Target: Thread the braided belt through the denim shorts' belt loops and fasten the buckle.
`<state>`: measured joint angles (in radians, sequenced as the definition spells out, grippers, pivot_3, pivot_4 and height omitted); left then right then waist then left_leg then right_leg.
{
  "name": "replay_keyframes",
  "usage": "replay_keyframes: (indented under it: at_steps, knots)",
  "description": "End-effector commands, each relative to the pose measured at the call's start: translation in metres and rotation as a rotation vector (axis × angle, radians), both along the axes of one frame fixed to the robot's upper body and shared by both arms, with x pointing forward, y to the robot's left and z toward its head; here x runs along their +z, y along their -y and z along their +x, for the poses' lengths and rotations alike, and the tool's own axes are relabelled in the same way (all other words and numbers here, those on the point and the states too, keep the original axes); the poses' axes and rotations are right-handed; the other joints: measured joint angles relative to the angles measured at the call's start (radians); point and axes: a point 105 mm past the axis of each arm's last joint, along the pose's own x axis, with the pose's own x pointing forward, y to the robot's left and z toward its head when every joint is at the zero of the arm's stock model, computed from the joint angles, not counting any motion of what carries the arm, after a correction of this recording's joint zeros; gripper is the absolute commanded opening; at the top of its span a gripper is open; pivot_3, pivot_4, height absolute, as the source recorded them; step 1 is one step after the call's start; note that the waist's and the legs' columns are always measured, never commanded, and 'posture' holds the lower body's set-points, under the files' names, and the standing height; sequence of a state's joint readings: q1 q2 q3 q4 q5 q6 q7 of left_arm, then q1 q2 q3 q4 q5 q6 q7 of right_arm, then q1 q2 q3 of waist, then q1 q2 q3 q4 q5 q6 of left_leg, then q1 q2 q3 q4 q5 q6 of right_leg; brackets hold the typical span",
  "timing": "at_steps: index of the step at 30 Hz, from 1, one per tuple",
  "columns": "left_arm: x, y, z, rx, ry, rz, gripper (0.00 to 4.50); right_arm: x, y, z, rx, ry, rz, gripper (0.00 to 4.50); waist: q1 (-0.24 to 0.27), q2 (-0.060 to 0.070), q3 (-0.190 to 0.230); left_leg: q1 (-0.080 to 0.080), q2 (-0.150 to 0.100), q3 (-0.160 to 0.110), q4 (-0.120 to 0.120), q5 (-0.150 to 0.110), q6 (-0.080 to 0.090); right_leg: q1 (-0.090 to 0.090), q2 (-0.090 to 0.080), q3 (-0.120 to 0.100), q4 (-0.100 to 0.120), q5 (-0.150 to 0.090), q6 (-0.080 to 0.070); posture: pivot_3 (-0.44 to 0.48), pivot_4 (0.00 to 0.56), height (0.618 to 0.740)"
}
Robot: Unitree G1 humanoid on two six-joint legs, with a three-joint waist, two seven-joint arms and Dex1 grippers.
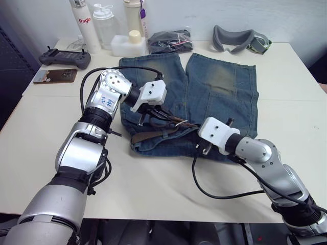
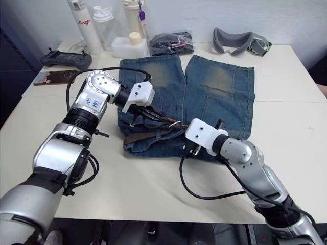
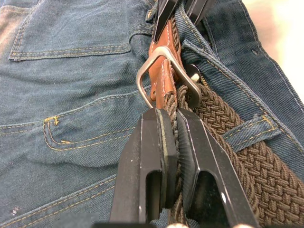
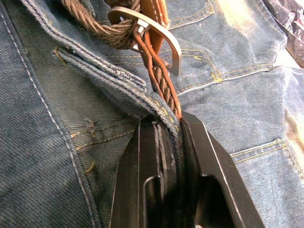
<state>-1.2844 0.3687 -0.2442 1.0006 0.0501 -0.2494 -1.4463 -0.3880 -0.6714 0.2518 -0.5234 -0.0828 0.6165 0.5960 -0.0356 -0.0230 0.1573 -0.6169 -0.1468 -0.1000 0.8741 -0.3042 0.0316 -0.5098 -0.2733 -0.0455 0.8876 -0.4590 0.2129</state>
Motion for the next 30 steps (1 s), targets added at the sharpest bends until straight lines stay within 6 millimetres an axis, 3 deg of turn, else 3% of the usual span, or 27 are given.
replay_keyframes:
  at_steps: [1,5,10,16,22,24,25,26,30]
  knots:
    - [0.005,0.006,0.001,-0.018,0.053,0.025,0.00,0.029,-0.001,0.001,-0.007,0.117,0.025,0.06,0.000,0.000,0.000,0.000,0.000,0.000,0.000,0.000,0.000,0.000,0.000,0.000,0.000,0.000,0.000,0.000,0.150,0.627]
    - [0.000,0.007,0.003,-0.021,0.102,0.068,0.00,0.034,-0.003,0.000,0.003,0.131,0.029,0.06,0.000,0.000,0.000,0.000,0.000,0.000,0.000,0.000,0.000,0.000,0.000,0.000,0.001,0.000,0.000,0.000,0.150,0.627]
    - [0.007,0.024,0.004,-0.031,0.121,0.014,0.00,0.035,-0.010,-0.003,0.035,0.130,0.035,0.06,0.000,0.000,0.000,-0.001,0.000,0.000,0.000,0.000,0.000,-0.002,0.000,0.000,0.002,0.000,0.000,0.000,0.150,0.627]
    - [0.015,0.047,0.000,-0.063,0.131,-0.065,0.00,0.029,-0.016,-0.006,0.056,0.110,0.038,0.06,-0.001,0.000,-0.001,-0.002,0.000,0.000,0.001,0.000,0.000,-0.003,0.000,0.000,0.003,0.000,0.000,0.000,0.150,0.627]
    - [0.006,0.060,-0.008,-0.111,0.086,-0.072,0.00,0.015,-0.014,-0.009,0.049,0.038,0.058,0.06,-0.001,0.000,-0.001,-0.002,-0.001,0.000,0.001,0.000,0.000,-0.004,0.000,0.000,0.004,0.000,0.000,0.000,0.150,0.627]
    - [0.001,0.061,-0.010,-0.117,0.079,-0.063,0.00,0.013,-0.017,-0.014,0.065,-0.019,0.112,0.94,0.001,-0.001,-0.001,-0.002,-0.001,0.000,0.001,0.000,0.000,-0.004,0.000,0.001,0.004,0.000,0.000,0.000,0.150,0.627]
    - [0.000,0.061,-0.009,-0.115,0.078,-0.061,0.00,0.013,-0.016,-0.015,0.067,-0.032,0.117,1.16,0.003,-0.001,-0.001,-0.002,-0.001,0.000,0.001,0.000,0.000,-0.004,0.000,0.001,0.004,0.000,0.000,0.000,0.150,0.627]
    - [0.000,0.061,-0.009,-0.111,0.076,-0.060,0.00,0.013,-0.014,-0.017,0.064,-0.043,0.116,1.74,0.004,-0.001,-0.001,-0.002,-0.001,0.000,0.002,0.000,0.000,-0.004,0.000,0.001,0.004,0.000,0.000,0.000,0.150,0.627]
    - [-0.001,0.056,-0.005,-0.085,0.094,-0.039,0.00,0.008,0.009,-0.026,-0.010,-0.190,0.224,3.33,0.004,-0.001,-0.001,-0.002,-0.002,0.000,0.001,0.000,0.000,-0.004,0.000,0.002,0.003,0.000,0.000,0.000,0.150,0.627]
